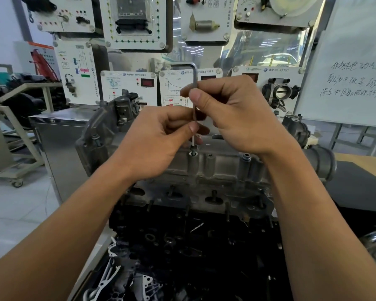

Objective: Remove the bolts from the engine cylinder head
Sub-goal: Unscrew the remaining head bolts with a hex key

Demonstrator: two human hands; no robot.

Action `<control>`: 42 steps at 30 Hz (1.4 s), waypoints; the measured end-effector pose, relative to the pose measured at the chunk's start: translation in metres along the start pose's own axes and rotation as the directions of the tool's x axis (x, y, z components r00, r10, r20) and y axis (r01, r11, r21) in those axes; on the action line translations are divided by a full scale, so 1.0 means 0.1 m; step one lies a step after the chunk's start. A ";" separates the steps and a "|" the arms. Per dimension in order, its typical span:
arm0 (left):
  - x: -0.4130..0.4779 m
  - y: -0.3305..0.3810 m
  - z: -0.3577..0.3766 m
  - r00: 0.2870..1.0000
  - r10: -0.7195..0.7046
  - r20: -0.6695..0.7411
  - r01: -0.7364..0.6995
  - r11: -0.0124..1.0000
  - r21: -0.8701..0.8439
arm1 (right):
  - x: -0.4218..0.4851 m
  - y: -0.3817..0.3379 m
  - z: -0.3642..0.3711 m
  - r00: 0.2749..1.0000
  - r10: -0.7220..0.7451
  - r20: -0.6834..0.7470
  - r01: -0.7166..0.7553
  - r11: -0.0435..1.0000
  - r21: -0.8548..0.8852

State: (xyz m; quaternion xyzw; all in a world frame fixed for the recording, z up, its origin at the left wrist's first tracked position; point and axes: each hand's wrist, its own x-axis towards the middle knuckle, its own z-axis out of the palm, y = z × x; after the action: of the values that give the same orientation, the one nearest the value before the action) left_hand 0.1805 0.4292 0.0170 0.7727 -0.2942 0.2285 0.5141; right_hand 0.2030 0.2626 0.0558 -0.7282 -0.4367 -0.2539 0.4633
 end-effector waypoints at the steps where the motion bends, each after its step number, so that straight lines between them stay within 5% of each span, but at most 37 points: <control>1: 0.00 0.00 0.02 0.999 -0.006 -0.035 0.006 1.000 -0.001 | -0.01 0.00 -0.01 1.000 0.013 0.011 -0.013 1.000 0.019; 7: 0.06 0.02 0.11 0.975 0.041 -0.220 -0.005 0.987 0.162 | 0.00 -0.05 0.03 0.988 -0.006 -0.152 0.010 1.000 0.025; 15: 0.01 0.00 0.00 1.000 -0.008 0.016 0.008 0.999 -0.037 | -0.02 -0.06 -0.01 0.999 0.011 -0.037 -0.013 0.999 -0.038; 23: 0.05 0.05 0.13 0.967 0.026 -0.253 0.028 0.978 0.205 | 0.01 -0.09 0.07 0.978 -0.013 -0.207 -0.001 0.998 -0.064; 31: 0.03 0.06 -0.02 1.000 0.010 -0.005 -0.010 0.999 0.032 | 0.01 -0.16 0.05 0.999 0.000 -0.032 -0.007 0.975 -0.223; 36: 0.06 0.08 0.04 0.973 0.055 -0.222 -0.026 0.991 0.133 | 0.03 -0.20 0.08 0.998 0.009 -0.067 -0.026 0.964 -0.265; 42: 0.06 0.07 0.15 0.967 0.053 -0.248 -0.003 0.980 0.201 | 0.03 -0.16 0.16 0.982 0.037 -0.186 -0.082 0.967 -0.242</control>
State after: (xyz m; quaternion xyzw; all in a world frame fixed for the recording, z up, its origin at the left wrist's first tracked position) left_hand 0.1805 0.4113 0.0202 0.7805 -0.2132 0.3603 0.4643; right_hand 0.1895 0.2815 0.0580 -0.7673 -0.3357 -0.3571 0.4135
